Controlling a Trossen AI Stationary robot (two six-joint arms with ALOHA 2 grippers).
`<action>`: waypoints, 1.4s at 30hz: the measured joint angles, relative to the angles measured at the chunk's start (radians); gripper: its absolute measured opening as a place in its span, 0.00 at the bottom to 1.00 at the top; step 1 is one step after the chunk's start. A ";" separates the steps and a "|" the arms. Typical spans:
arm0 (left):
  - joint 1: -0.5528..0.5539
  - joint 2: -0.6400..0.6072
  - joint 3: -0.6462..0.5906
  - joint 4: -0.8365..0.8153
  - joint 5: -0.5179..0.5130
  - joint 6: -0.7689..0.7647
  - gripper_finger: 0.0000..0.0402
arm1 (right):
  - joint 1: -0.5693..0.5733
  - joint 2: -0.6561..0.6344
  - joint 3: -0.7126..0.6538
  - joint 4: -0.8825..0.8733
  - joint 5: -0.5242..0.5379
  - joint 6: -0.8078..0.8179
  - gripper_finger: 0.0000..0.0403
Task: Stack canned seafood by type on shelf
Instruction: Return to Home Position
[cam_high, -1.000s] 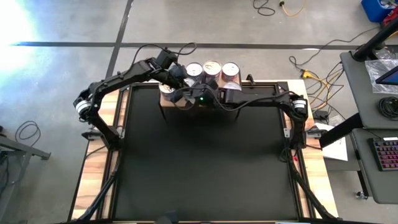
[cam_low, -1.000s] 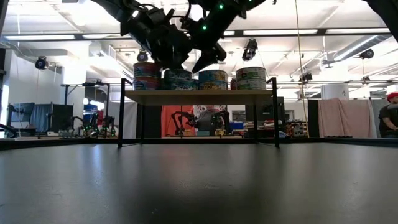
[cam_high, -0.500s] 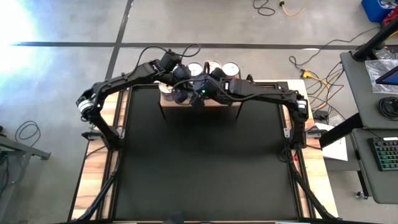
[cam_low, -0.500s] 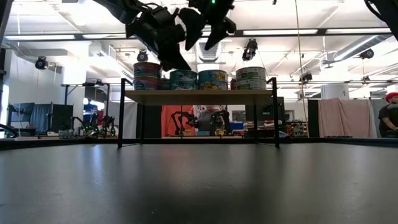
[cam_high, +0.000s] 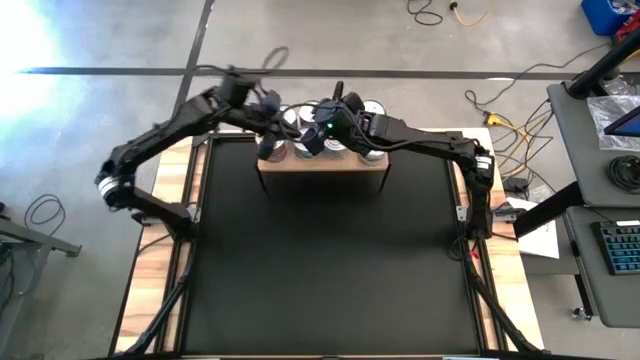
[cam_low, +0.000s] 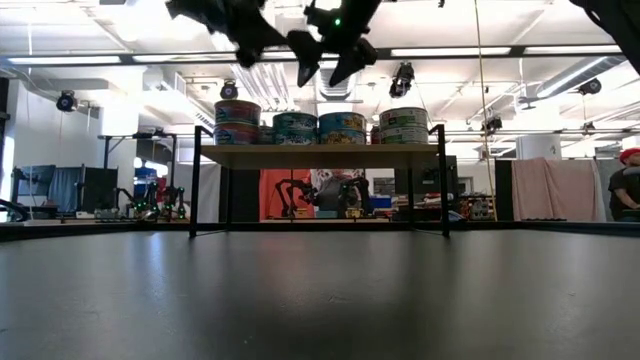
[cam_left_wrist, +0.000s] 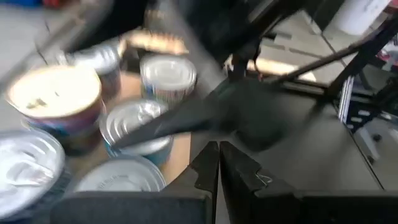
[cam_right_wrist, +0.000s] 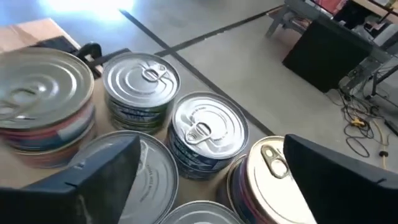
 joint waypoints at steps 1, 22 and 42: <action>0.003 -0.030 0.000 0.000 -0.001 0.001 0.00 | -0.009 0.004 -0.003 0.014 -0.003 -0.002 0.96; 0.007 -0.291 0.002 0.178 -0.059 0.048 0.00 | 0.020 -0.038 0.054 0.017 -0.376 -0.105 0.04; 0.008 -0.127 0.003 0.227 -0.166 0.000 0.00 | 0.169 -0.328 -0.073 -0.027 -0.605 -0.093 0.02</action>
